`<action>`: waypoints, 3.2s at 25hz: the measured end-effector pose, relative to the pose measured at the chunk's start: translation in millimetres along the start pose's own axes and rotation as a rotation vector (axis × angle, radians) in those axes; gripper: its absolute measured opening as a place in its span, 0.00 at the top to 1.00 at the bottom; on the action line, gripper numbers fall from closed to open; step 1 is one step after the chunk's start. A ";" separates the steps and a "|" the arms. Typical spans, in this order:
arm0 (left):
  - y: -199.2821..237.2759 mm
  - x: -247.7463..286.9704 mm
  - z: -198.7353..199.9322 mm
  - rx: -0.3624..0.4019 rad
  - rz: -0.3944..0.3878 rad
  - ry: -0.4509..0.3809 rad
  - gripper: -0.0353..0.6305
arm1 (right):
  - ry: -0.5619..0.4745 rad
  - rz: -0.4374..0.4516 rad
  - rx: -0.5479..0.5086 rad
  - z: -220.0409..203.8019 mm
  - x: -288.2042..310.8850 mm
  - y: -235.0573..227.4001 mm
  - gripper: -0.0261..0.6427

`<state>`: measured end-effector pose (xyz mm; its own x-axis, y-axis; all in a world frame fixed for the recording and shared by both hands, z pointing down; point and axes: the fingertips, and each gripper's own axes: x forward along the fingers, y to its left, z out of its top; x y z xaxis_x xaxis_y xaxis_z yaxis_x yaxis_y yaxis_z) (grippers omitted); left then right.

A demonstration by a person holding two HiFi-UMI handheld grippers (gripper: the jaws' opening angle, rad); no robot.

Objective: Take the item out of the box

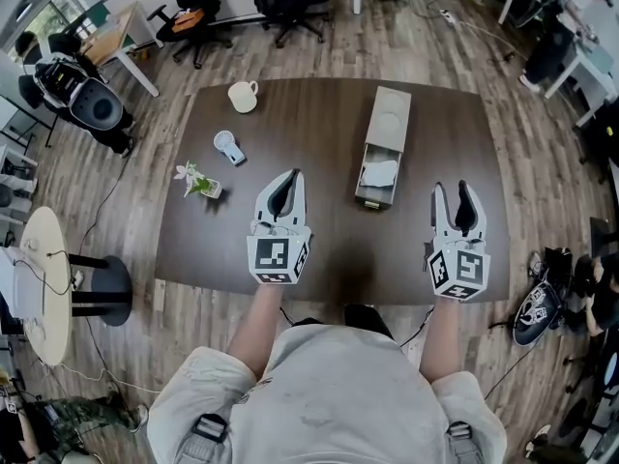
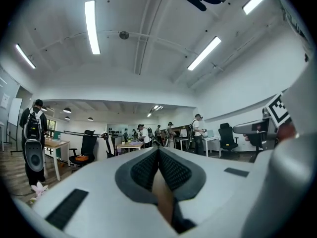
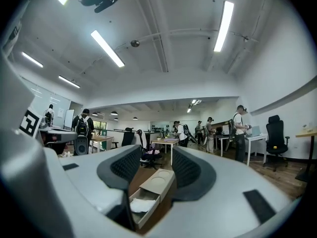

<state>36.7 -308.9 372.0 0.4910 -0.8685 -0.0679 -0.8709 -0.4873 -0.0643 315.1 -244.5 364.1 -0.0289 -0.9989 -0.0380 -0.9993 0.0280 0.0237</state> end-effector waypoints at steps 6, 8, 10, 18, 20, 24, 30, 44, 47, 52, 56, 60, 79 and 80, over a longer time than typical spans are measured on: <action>-30.9 40.8 6.8 0.019 0.017 -0.009 0.94 | -0.016 0.006 0.006 -1.1 16.1 -52.6 0.66; -40.2 51.3 10.7 0.014 0.027 -0.018 0.94 | -0.023 0.013 0.011 -1.6 22.1 -69.2 0.66; -45.5 56.6 14.4 0.019 0.047 -0.026 0.94 | -0.033 0.028 0.016 -1.2 28.8 -80.2 0.66; -38.7 60.4 16.4 0.059 0.129 -0.026 0.94 | -0.061 0.108 0.025 -0.7 63.6 -82.4 0.66; -33.1 61.5 15.5 0.065 0.139 -0.032 0.94 | -0.068 0.120 0.020 -0.5 71.1 -78.5 0.66; -24.5 65.5 7.6 0.081 0.143 -0.042 0.94 | -0.088 0.125 0.008 0.5 79.9 -71.9 0.66; -10.5 69.4 -6.5 0.065 0.145 -0.028 0.94 | -0.080 0.126 0.003 -2.0 87.0 -61.6 0.66; -9.9 71.3 -24.4 0.047 0.135 -0.009 0.94 | -0.033 0.123 -0.013 -16.3 95.7 -56.4 0.66; -7.7 68.2 -34.6 0.041 0.143 0.008 0.94 | -0.009 0.146 -0.017 -25.7 101.2 -47.9 0.66; -3.1 64.0 -56.2 0.022 0.155 0.051 0.94 | 0.087 0.227 -0.037 -55.0 116.4 -24.7 0.66; -0.6 62.1 -75.4 0.006 0.152 0.084 0.94 | 0.180 0.306 -0.068 -85.7 130.6 0.4 0.66; -1.4 59.9 -93.6 -0.017 0.156 0.118 0.94 | 0.263 0.385 -0.110 -114.7 142.0 21.9 0.66; -23.6 53.7 -163.3 -0.082 0.059 0.253 0.94 | 0.639 0.550 -0.259 -232.5 165.7 65.3 0.66; -23.7 53.6 -164.6 -0.084 0.057 0.256 0.94 | 0.654 0.562 -0.277 -236.4 165.7 67.5 0.66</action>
<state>79.9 -358.8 533.7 0.4286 -0.8843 0.1851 -0.9011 -0.4334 0.0160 248.2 -417.3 595.6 -0.4076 -0.6656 0.6252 -0.7981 0.5924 0.1104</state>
